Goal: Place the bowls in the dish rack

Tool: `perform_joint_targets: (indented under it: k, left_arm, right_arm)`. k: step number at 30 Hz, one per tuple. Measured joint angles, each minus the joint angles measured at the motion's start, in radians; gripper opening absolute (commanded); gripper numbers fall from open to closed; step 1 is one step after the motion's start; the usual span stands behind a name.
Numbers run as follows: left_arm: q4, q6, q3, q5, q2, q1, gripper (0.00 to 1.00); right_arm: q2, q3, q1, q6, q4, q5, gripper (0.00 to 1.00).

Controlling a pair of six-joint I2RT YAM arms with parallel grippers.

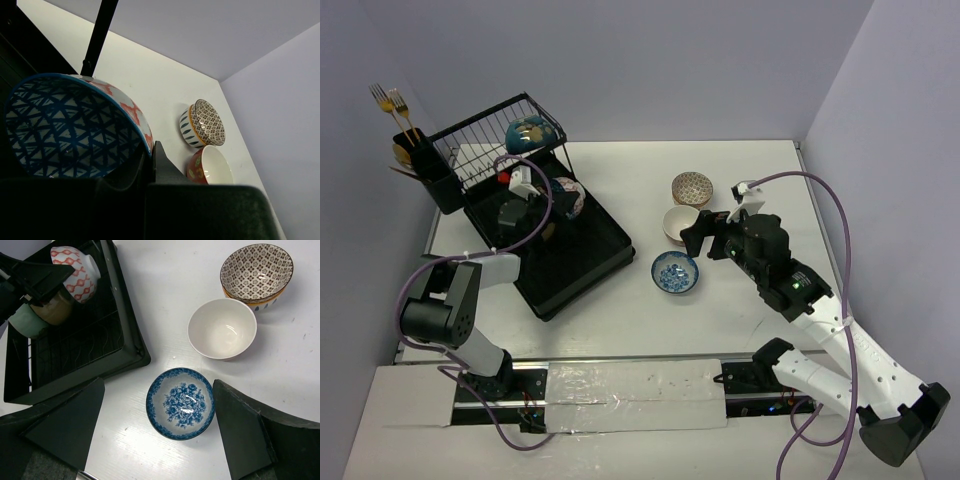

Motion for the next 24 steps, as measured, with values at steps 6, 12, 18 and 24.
perform_joint_targets:
  k: [6,12,18,24]
  left_arm:
    - [-0.018,0.019,0.000,0.011,0.016,0.000,0.00]
    - [0.005,0.029,0.000,0.027,0.035,0.002,0.00]
    - [0.047,0.028,-0.011,0.043,0.047,0.008,0.00]
    - [0.034,0.033,-0.013,0.032,0.041,0.011,0.04]
  right_arm:
    - [0.000,0.000,0.000,-0.004,0.006,-0.009,0.95]
    - [0.000,0.000,0.000,-0.007,0.013,-0.019,0.95]
    - [-0.005,-0.005,0.000,-0.008,0.017,-0.021,0.95]
    - [-0.010,-0.013,0.000,-0.008,0.020,-0.022,0.95]
